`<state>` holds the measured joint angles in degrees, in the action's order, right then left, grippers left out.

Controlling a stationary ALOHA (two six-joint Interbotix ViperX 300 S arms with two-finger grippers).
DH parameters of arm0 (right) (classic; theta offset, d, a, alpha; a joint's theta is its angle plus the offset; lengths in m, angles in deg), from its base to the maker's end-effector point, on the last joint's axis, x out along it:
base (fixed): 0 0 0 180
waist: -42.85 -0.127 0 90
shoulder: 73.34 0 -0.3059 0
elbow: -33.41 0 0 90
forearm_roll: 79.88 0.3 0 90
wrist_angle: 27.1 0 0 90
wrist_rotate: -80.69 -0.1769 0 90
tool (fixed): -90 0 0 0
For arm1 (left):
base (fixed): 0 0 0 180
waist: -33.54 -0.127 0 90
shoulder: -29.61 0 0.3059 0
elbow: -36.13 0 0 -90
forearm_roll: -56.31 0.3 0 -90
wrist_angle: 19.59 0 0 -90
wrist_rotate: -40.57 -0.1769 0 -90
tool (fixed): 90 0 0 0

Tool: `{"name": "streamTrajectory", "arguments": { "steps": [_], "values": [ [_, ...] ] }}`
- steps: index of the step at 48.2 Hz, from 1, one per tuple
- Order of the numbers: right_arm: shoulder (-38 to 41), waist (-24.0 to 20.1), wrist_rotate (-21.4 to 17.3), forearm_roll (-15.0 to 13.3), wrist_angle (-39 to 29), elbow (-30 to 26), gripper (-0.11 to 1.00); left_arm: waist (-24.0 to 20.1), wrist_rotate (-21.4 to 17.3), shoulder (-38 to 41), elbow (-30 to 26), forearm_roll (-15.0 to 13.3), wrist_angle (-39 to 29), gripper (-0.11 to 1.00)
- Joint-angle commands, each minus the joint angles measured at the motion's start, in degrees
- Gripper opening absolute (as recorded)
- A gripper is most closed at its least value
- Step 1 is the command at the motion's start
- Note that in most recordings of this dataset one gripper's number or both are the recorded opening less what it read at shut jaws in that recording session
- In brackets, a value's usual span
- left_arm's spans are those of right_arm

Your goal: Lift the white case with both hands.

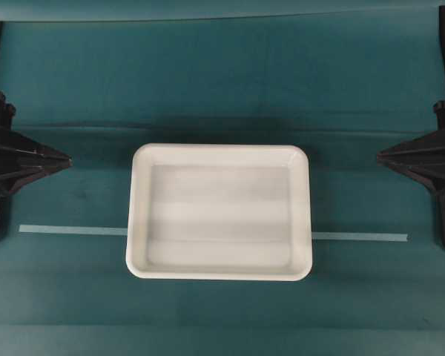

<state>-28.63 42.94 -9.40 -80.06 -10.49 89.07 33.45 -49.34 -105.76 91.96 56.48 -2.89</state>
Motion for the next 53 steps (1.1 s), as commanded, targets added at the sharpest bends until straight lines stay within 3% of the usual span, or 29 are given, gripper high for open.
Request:
{"name": "streamTrajectory", "arguments": {
  "steps": [1,9,17,23,31,36,39,45,53],
  "values": [
    [0.53,0.35,-0.70,0.53,0.26,-0.26,0.09,1.23,2.81,2.11,-2.46,0.62,-0.62,0.14],
    [0.62,0.62,-4.92,4.92,-2.81,-0.62,0.00,1.23,6.94,3.08,-4.22,0.88,-3.08,-0.03],
    [0.79,1.14,-12.39,7.38,-6.77,-3.16,0.00,1.85,9.93,3.25,-5.98,0.88,-4.31,-0.03],
    [1.93,2.90,-21.09,10.81,-13.80,-6.06,0.00,2.11,22.15,3.69,-7.38,0.79,-4.22,-0.03],
    [4.75,6.50,-37.09,15.82,-24.08,-8.17,0.00,2.02,44.65,4.39,-7.21,0.88,-6.50,-0.03],
    [6.06,7.47,-46.49,16.26,-26.54,-7.91,0.00,1.49,59.50,5.63,-6.94,0.88,-10.90,-0.03],
    [6.77,7.65,-50.98,16.26,-26.98,-7.21,0.00,1.23,65.65,6.59,-6.42,0.88,-12.57,-0.03],
    [8.09,7.73,-57.48,16.26,-26.72,-4.75,0.00,0.88,71.10,8.26,-4.66,0.88,-12.48,-0.03],
    [9.84,7.56,-61.88,16.17,-24.52,-2.29,0.00,-0.70,73.04,8.53,-1.41,0.88,-13.97,-0.03]
  ]
}}
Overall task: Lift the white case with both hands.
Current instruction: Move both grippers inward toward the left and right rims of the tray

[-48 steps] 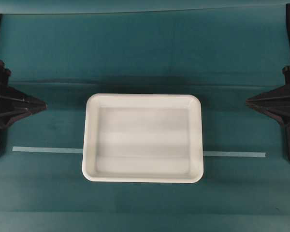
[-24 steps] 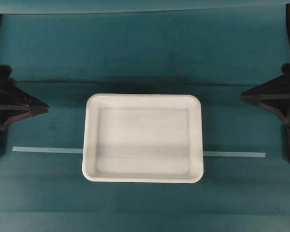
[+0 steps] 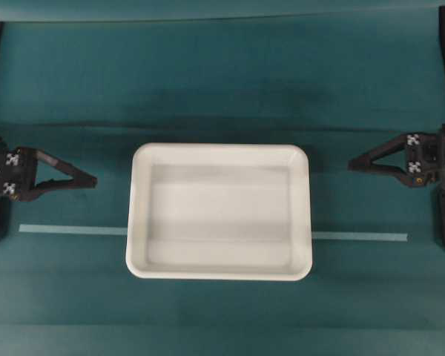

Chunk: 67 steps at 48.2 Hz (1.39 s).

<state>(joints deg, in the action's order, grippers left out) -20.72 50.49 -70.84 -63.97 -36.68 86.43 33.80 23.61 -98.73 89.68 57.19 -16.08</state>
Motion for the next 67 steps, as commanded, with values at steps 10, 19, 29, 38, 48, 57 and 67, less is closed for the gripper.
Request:
{"name": "streamTrajectory", "arguments": {
  "steps": [10,19,29,38,48,57,67],
  "values": [
    [4.48,-1.76,-0.88,0.00,10.20,5.10,0.00,-3.34,0.00,2.20,3.78,0.44,-3.69,-0.03],
    [9.49,-3.96,-0.79,0.00,12.04,5.98,0.25,-4.22,-0.35,3.16,5.10,0.79,-2.72,-0.03],
    [17.31,-6.15,0.09,-0.88,13.54,3.78,0.79,-4.13,-0.18,8.00,5.36,0.79,-1.14,0.31],
    [19.78,-6.33,0.00,-1.14,15.56,4.04,0.93,-4.04,0.00,12.04,5.71,0.79,-0.62,0.84],
    [20.57,-7.12,-0.44,-0.62,23.64,8.70,0.93,-4.22,-0.44,14.94,10.99,0.79,9.49,0.96],
    [24.70,-8.70,-4.66,0.35,34.89,13.45,0.93,-4.66,-0.44,19.78,13.54,0.79,17.93,0.97],
    [33.31,-10.90,-6.59,-0.35,40.87,11.95,0.93,-4.48,-1.58,29.62,11.25,0.79,27.33,0.97]
  ]
}}
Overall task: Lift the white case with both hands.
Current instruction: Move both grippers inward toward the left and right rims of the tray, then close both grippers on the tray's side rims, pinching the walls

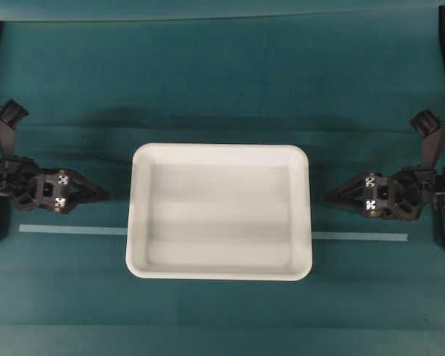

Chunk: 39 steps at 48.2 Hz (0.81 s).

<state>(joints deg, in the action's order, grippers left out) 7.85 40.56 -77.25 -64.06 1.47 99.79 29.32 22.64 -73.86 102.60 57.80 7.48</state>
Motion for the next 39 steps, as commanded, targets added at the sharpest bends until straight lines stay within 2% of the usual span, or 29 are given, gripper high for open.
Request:
{"name": "streamTrajectory", "arguments": {
  "steps": [1,12,22,39],
  "values": [
    [5.63,-1.05,-0.26,-0.26,3.52,-1.49,0.93,0.00,-0.88,5.98,-1.93,0.18,4.83,0.97],
    [12.92,-1.76,-2.90,-0.26,12.30,-2.46,0.93,0.97,-1.41,16.88,-4.83,0.09,15.12,0.97],
    [17.67,-2.29,-3.60,-0.18,16.26,-4.22,0.93,2.11,-1.49,20.13,-6.42,0.00,15.91,0.97],
    [21.88,-2.29,-3.60,-0.18,17.75,-7.38,0.93,1.76,-1.58,20.21,-6.42,0.00,15.82,0.97]
  ]
}}
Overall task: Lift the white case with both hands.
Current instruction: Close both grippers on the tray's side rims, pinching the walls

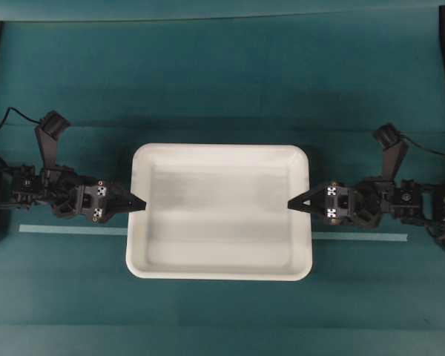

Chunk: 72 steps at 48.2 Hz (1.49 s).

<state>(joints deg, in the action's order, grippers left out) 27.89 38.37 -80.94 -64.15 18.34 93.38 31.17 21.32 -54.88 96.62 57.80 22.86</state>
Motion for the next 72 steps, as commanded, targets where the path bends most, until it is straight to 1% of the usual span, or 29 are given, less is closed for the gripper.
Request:
{"name": "streamTrajectory", "arguments": {
  "steps": [1,10,21,29,36,42,46,49,52,54,57,59,61,72],
  "values": [
    [1.93,-0.09,0.09,-0.09,0.97,-1.05,0.93,-0.09,-0.26,1.14,-0.44,0.00,0.35,0.97],
    [1.41,-0.18,-1.05,-0.09,1.32,-0.53,0.92,0.18,-0.26,1.14,-0.18,0.00,0.00,0.95],
    [1.14,-2.11,-3.25,-0.09,1.76,1.14,0.87,0.44,-0.35,0.70,0.53,0.00,-0.09,0.89],
    [1.14,-2.55,-3.25,-0.09,1.67,1.14,0.83,0.44,-0.35,0.62,0.26,0.00,-1.05,0.87],
    [1.14,-2.55,-3.25,0.09,1.67,1.32,0.71,0.44,-0.35,0.62,0.18,0.00,-1.49,0.86],
    [1.14,-2.11,-3.34,1.23,0.79,1.32,0.54,0.18,-0.35,0.62,-0.26,0.09,-1.49,0.84],
    [1.23,-1.67,-3.43,1.76,-1.14,0.97,0.40,0.09,-0.35,0.62,-0.62,0.00,-1.58,0.75],
    [1.41,-1.58,-3.52,1.67,-3.08,0.26,0.25,0.09,-0.35,0.62,-0.79,0.00,-1.76,0.62],
    [1.41,-1.58,-3.52,1.76,-5.19,-0.44,0.15,0.09,-0.70,0.62,-0.88,0.00,-2.20,0.46],
    [1.58,-1.58,-3.60,1.85,-6.50,-0.88,0.13,0.09,-0.97,0.62,-1.05,0.00,-2.55,0.35],
    [1.58,-1.49,-3.60,2.02,-7.82,-1.49,0.13,-0.09,-1.14,0.62,-1.41,0.00,-3.60,0.18],
    [1.67,-1.49,-3.69,2.02,-8.44,-1.85,0.13,-0.09,-1.14,0.62,-1.58,0.00,-4.39,0.12],
    [1.67,-1.49,-3.69,2.11,-8.70,-1.85,0.13,-0.09,-1.14,0.62,-1.76,0.00,-5.10,0.10],
    [1.23,-1.49,-3.69,3.43,-9.14,-1.93,0.13,-0.18,-1.32,0.62,-2.02,0.00,-7.38,0.10]
  ]
}}
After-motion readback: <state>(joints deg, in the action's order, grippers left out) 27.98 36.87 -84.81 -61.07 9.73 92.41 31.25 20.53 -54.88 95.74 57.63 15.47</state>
